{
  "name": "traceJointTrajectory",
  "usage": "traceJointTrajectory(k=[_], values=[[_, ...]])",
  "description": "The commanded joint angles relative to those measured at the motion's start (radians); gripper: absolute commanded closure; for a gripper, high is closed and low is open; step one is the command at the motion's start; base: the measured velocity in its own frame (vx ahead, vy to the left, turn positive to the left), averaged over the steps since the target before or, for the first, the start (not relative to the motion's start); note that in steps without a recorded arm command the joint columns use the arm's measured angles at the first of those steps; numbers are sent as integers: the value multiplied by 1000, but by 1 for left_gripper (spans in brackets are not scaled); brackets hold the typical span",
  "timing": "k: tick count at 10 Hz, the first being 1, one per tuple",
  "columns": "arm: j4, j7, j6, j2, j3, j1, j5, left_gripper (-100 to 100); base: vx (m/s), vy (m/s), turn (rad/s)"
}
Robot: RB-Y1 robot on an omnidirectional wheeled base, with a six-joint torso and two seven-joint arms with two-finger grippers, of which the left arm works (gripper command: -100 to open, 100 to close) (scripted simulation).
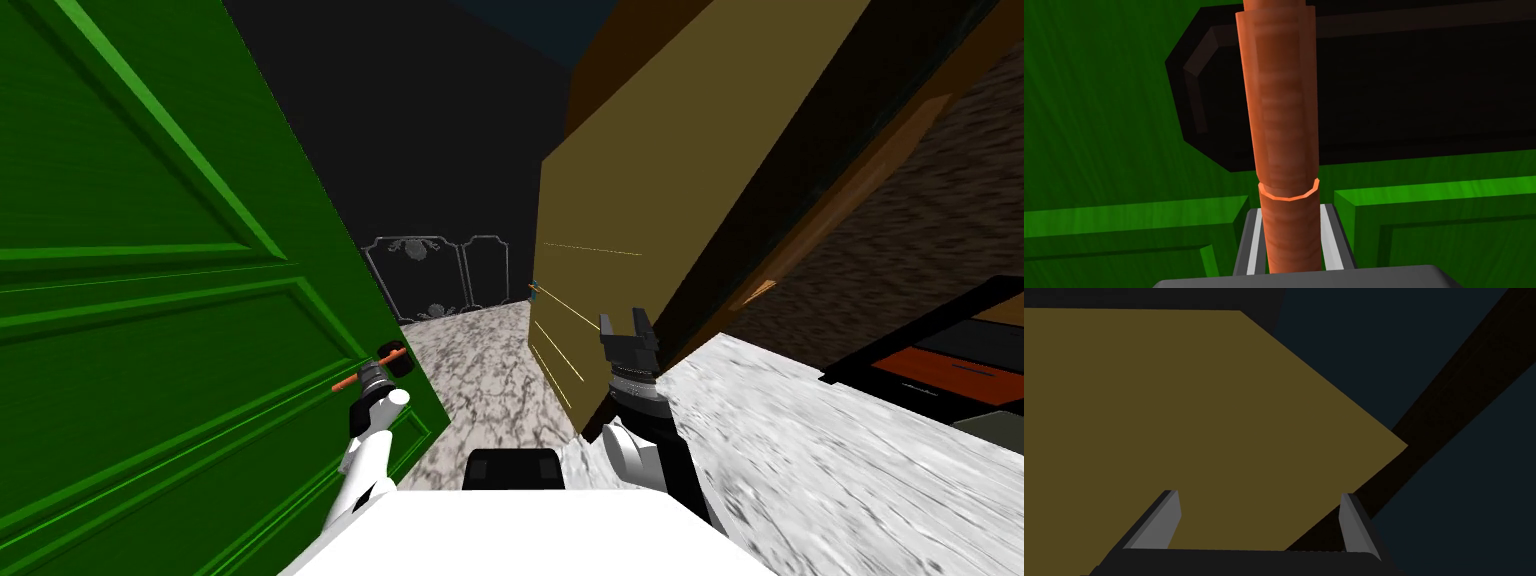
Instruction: Push the door open
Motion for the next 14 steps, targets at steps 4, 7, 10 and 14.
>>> traceJointTrajectory(k=[4, 7, 10, 14], values=[[-11, -33, -10, 10, 57, -4, 24, 100, 173, 63, 24], [-25, -60, -14, 2, 108, -2, 44, 100, 189, 79, 25], [-16, -66, -21, 1, 127, 1, 52, 100, 148, 62, 37], [-37, -107, -29, 6, 196, 1, 82, 100, 155, 86, 18]])
